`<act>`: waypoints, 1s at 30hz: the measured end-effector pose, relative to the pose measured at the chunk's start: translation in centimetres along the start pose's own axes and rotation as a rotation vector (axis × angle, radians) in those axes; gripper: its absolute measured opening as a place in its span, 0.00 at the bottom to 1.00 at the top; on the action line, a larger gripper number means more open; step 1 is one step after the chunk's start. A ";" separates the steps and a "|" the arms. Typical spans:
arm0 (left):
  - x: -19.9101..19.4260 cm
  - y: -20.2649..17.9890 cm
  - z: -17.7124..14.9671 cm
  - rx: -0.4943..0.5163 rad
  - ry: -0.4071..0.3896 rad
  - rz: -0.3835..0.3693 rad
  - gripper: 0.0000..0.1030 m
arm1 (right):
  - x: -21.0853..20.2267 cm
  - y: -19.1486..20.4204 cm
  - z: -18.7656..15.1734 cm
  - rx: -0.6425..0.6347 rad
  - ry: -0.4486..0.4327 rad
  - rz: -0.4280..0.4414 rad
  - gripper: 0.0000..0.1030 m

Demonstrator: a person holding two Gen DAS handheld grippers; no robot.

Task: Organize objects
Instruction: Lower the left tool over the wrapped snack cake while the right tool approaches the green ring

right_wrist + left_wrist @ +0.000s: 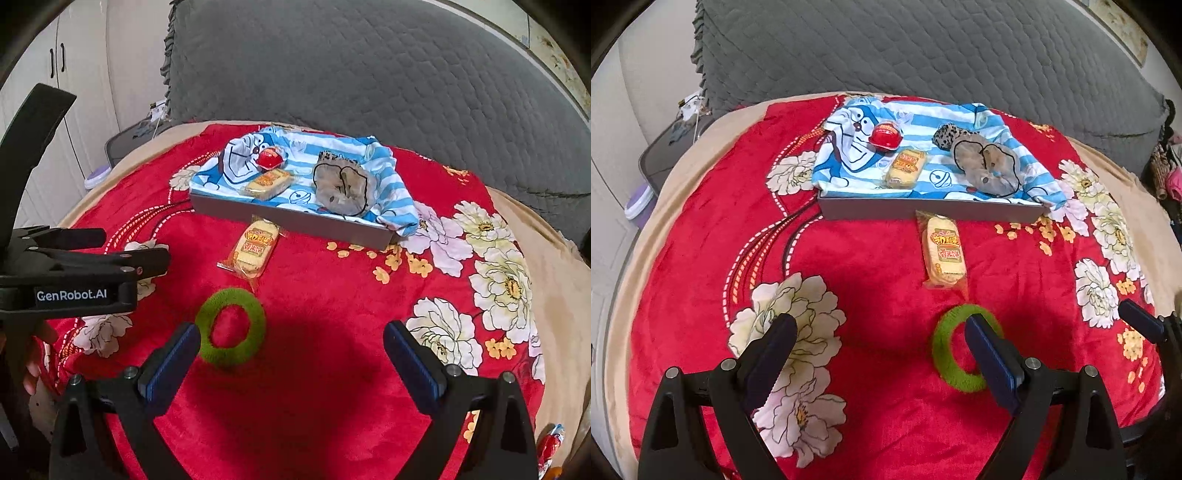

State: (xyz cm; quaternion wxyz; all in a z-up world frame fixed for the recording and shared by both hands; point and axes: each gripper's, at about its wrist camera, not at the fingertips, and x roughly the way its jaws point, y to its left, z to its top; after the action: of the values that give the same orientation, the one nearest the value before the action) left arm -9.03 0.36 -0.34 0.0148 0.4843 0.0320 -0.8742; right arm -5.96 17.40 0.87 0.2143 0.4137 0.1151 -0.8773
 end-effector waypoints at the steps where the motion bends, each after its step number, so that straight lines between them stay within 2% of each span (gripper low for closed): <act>1: 0.3 -0.1 0.1 0.004 0.007 -0.002 0.90 | 0.3 0.0 0.0 0.000 0.007 -0.003 0.97; 16: 4.9 -0.9 1.9 0.029 0.044 -0.016 0.90 | 5.4 -0.3 0.6 0.015 0.101 -0.013 0.96; 30: 8.7 -3.0 3.9 0.048 0.072 -0.038 0.90 | 7.9 0.5 0.6 -0.029 0.154 0.008 0.84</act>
State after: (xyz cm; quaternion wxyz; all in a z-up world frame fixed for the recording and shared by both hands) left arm -17.10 3.13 -5.55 -0.0146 0.5149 0.0206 -0.8569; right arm -10.58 14.53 -4.85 0.2142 0.4771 0.1422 -0.8404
